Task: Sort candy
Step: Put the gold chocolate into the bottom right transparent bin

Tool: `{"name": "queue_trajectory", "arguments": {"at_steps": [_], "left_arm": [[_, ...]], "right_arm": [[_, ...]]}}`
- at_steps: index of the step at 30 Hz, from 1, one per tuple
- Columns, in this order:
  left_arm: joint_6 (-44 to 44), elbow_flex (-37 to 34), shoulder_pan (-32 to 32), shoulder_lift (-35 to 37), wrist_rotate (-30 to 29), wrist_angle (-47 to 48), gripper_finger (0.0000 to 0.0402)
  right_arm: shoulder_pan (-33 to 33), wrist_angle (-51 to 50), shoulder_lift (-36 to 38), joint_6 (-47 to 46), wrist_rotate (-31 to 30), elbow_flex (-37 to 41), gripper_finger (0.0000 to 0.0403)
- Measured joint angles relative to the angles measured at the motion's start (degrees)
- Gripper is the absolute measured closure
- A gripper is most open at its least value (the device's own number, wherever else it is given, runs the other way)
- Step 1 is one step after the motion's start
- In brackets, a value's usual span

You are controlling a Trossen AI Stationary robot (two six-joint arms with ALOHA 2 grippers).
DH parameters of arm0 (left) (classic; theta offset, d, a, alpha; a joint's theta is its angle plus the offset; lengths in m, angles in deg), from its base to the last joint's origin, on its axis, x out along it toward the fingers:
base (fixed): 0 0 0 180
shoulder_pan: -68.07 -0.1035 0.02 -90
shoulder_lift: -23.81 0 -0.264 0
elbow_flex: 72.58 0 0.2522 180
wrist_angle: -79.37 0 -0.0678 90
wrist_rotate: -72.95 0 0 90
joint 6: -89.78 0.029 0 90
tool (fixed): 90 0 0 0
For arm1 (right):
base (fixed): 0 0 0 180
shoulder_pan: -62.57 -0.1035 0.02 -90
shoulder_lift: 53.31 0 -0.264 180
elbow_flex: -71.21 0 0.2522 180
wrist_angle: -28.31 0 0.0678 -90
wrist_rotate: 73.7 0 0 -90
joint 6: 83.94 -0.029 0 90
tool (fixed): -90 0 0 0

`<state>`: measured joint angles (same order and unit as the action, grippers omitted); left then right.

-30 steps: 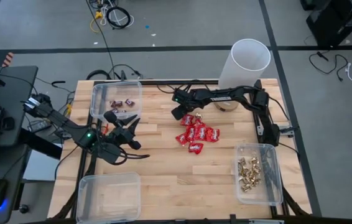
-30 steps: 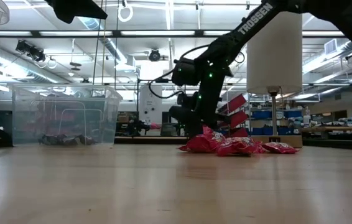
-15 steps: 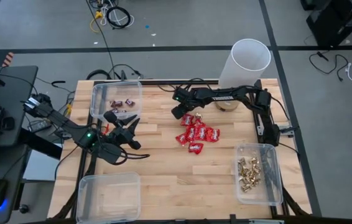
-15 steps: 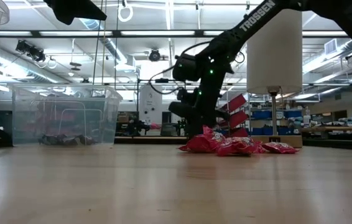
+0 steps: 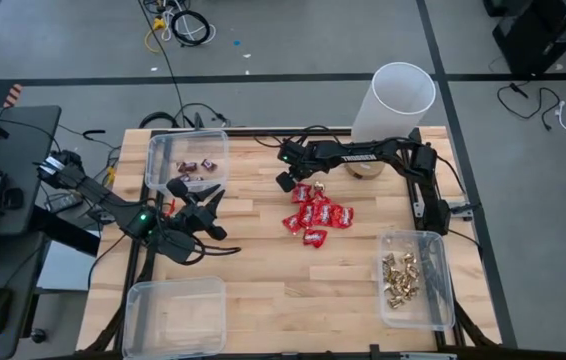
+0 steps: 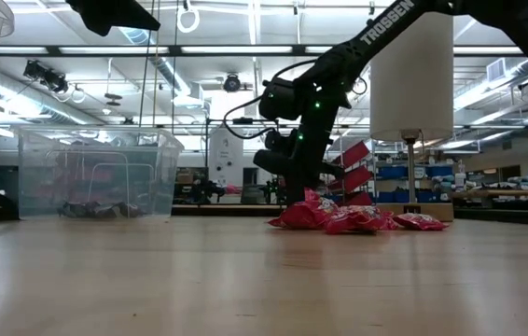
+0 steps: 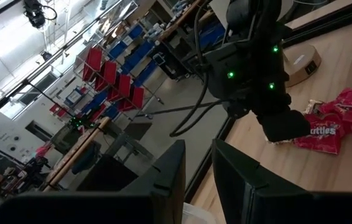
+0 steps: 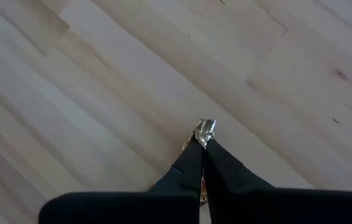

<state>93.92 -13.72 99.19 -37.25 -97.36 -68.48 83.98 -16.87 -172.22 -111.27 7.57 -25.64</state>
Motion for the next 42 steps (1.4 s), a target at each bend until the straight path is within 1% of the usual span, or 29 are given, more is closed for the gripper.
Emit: {"name": "queue_trajectory", "arguments": {"at_steps": [15, 22, 28, 33, 35, 38, 42], "left_arm": [[0.0, 0.0, 0.0, 0.0, 0.0, 0.0, 0.0319], [-0.1, 0.0, 0.0, 0.0, 0.0, 0.0, 0.0319], [-0.1, 0.0, 0.0, 0.0, 0.0, 0.0, 0.0319], [-0.1, 0.0, 0.0, 0.0, 0.0, 0.0, 0.0319], [-0.2, 0.0, 0.0, 0.0, 0.0, 0.0, 0.0319], [-0.2, 0.0, 0.0, 0.0, 0.0, 0.0, 0.0319], [-0.2, 0.0, 0.0, 0.0, 0.0, -0.2, 0.0319]], "right_arm": [[0.0, 0.0, 0.2, 2.9, 1.6, 0.0, 0.0403], [-0.4, 0.0, 3.2, 3.6, -0.9, 0.0, 0.0403], [-2.3, -0.5, 8.7, 6.9, -1.8, 0.0, 0.0403], [-4.9, -2.9, 15.5, 11.3, -1.8, -0.1, 0.0403], [-6.4, -5.1, 18.7, 13.6, -1.7, -0.1, 0.0403], [-9.0, -10.0, 23.7, 16.0, -0.1, -0.1, 0.0403], [-13.8, -19.6, 29.1, 19.4, 1.2, -0.1, 0.0403]]}}
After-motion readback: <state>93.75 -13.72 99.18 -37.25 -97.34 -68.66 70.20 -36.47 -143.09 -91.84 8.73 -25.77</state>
